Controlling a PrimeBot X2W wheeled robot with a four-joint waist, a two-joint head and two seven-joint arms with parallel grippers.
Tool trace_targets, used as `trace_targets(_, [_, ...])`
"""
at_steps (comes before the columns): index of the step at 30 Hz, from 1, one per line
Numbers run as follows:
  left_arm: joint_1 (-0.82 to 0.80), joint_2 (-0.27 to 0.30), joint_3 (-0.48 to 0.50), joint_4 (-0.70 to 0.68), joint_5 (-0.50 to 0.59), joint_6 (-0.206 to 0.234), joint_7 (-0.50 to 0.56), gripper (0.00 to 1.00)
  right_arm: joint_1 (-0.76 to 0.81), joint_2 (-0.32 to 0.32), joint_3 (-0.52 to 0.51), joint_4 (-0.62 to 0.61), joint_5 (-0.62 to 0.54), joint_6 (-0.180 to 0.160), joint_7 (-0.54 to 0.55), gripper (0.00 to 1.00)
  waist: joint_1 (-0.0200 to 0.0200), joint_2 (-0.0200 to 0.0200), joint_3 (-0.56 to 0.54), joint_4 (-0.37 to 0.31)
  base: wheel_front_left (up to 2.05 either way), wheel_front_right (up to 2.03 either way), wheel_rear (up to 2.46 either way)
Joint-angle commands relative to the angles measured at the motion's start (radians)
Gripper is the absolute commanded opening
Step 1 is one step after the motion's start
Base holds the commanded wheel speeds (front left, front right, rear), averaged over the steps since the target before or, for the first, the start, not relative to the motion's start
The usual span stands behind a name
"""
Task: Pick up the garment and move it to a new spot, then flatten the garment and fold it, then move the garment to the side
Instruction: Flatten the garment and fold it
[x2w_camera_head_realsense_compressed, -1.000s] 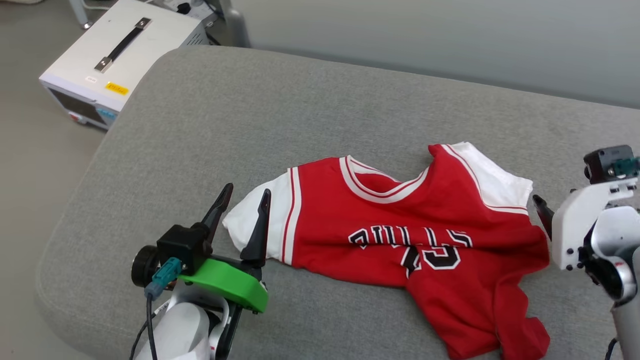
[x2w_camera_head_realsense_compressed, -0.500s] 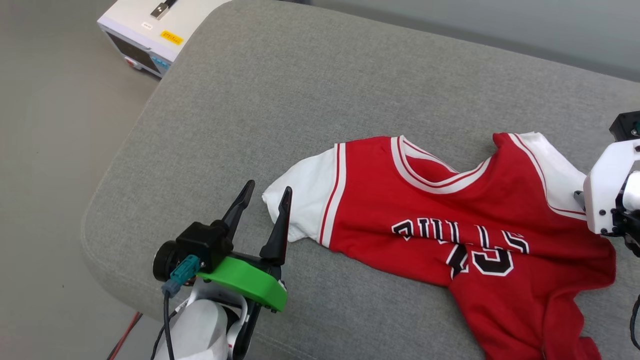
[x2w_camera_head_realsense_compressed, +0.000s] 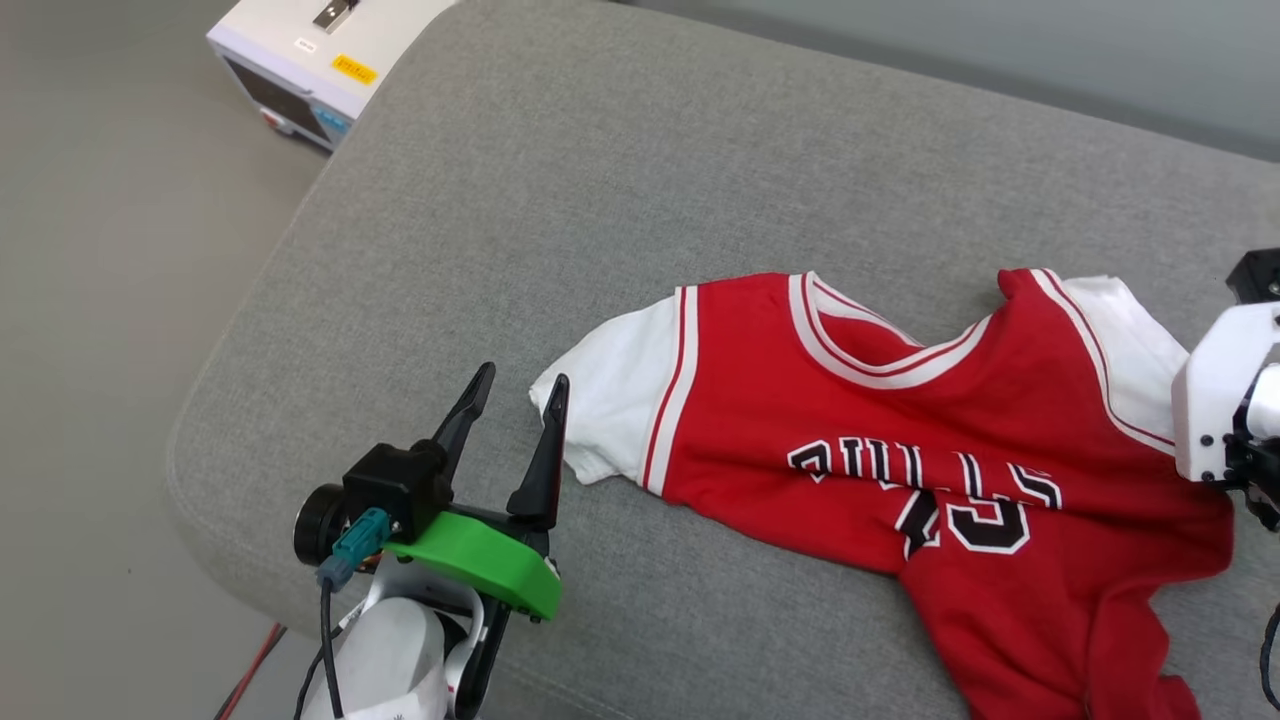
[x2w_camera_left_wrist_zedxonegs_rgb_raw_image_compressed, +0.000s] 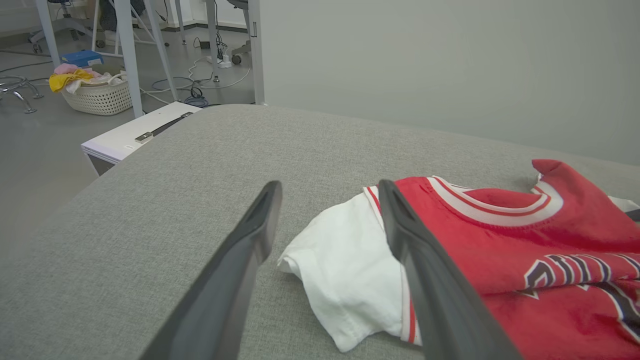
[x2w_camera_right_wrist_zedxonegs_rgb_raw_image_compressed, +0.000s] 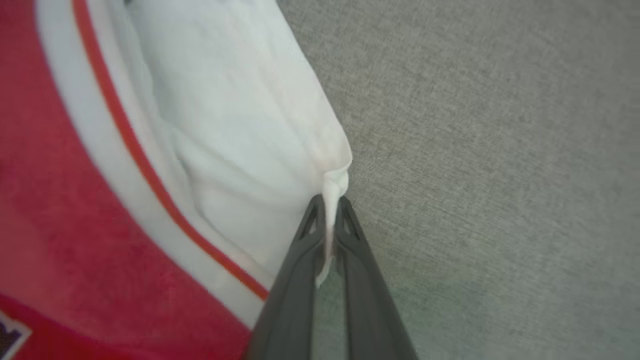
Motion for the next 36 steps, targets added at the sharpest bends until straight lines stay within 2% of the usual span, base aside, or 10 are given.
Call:
trace_targets(1, [-0.002,0.000,0.003,0.008,0.007,-0.007,-0.006,1.00,0.034,-0.005,-0.017,0.020,0.005,-0.001,-0.017,0.00,-0.0001,0.0000,-0.036,-0.031,0.00,0.00,0.00])
trace_targets(8, [0.027,0.014,0.018,0.029,0.014,-0.009,-0.006,1.00,0.114,0.003,-0.094,0.007,0.029,-0.001,-0.091,0.00,-0.0001,0.0000,-0.117,-0.101,0.00,0.00,0.00])
trace_targets(15, [0.059,0.032,0.032,0.046,0.010,-0.005,-0.006,1.00,0.240,0.035,-0.202,-0.058,0.032,-0.001,-0.137,0.00,-0.0001,0.0000,-0.175,-0.184,0.00,0.00,0.00])
trace_targets(27, [0.062,0.044,0.032,0.078,-0.012,0.003,0.019,1.00,0.385,0.106,-0.357,-0.141,-0.052,-0.001,-0.143,0.00,-0.0001,0.0000,-0.175,-0.276,0.00,0.00,0.00])
trace_targets(28, [0.060,0.044,0.031,0.082,-0.014,0.003,0.022,1.00,0.386,0.113,-0.369,-0.144,-0.062,-0.001,-0.158,0.25,-0.0001,0.0000,-0.173,-0.280,0.00,0.00,0.00])
trace_targets(29, [0.058,0.045,0.031,0.085,-0.015,0.003,0.022,1.00,0.386,0.117,-0.373,-0.148,-0.070,-0.001,-0.176,1.00,-0.0001,0.0000,-0.172,-0.284,0.00,0.00,0.00])
trace_targets(36, [0.045,0.049,0.030,0.094,-0.029,0.002,0.022,1.00,0.369,0.143,-0.345,-0.227,-0.053,-0.001,-0.379,1.00,-0.0001,0.0000,-0.174,-0.310,0.00,0.00,0.00])
